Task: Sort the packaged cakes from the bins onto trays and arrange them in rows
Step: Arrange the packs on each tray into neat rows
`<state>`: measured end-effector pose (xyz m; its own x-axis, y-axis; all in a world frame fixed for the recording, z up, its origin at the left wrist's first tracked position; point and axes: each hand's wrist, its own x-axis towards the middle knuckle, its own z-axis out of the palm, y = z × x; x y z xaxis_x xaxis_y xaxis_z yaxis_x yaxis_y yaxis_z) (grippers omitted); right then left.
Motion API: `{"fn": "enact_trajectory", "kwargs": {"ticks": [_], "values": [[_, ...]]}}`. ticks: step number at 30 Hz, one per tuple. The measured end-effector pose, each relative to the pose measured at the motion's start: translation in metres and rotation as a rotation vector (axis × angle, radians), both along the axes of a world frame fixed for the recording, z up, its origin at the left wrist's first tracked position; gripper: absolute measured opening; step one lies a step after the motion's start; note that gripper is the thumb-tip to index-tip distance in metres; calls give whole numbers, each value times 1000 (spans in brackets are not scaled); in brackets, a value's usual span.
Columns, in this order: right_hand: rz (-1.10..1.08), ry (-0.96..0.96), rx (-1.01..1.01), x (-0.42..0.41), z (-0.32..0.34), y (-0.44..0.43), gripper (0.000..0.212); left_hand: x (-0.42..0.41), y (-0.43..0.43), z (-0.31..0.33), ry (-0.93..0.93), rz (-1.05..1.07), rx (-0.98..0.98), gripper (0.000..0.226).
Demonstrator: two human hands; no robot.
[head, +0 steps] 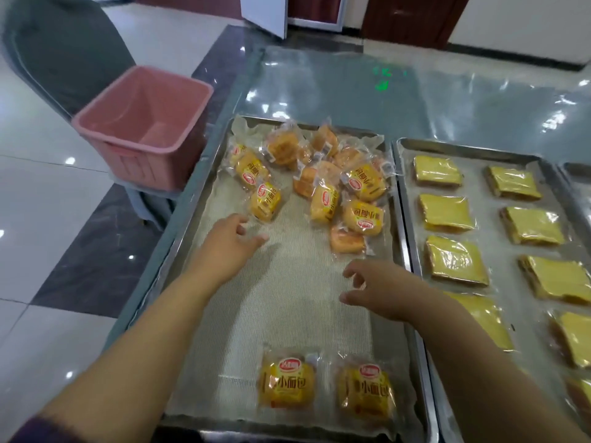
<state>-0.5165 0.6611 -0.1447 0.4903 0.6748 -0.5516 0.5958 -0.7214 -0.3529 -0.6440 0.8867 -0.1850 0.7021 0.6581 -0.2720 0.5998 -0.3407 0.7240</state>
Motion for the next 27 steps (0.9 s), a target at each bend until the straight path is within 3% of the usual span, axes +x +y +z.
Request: {"fn": "enact_trajectory", "kwargs": {"ticks": [2,4,8,12,16,19,27], "values": [[-28,-48,29,8,1,9,47,26,15,-6,6,111,25,71],[-40,-151,80,15,1,17,35,45,27,-14,-30,222,-75,74],[-157,-359,285,31,0,28,19,61,37,-29,-47,318,-140,46],[-255,-483,375,47,-9,37,33,59,35,-35,-41,262,-134,41],[-299,-495,240,62,-21,40,60,54,29,-31,-135,277,-179,28],[-288,-421,166,65,-26,41,62,44,25,-27,-225,326,-227,22],[-320,-489,270,37,-21,25,59,-22,0,-10,-286,296,-367,16]]}}
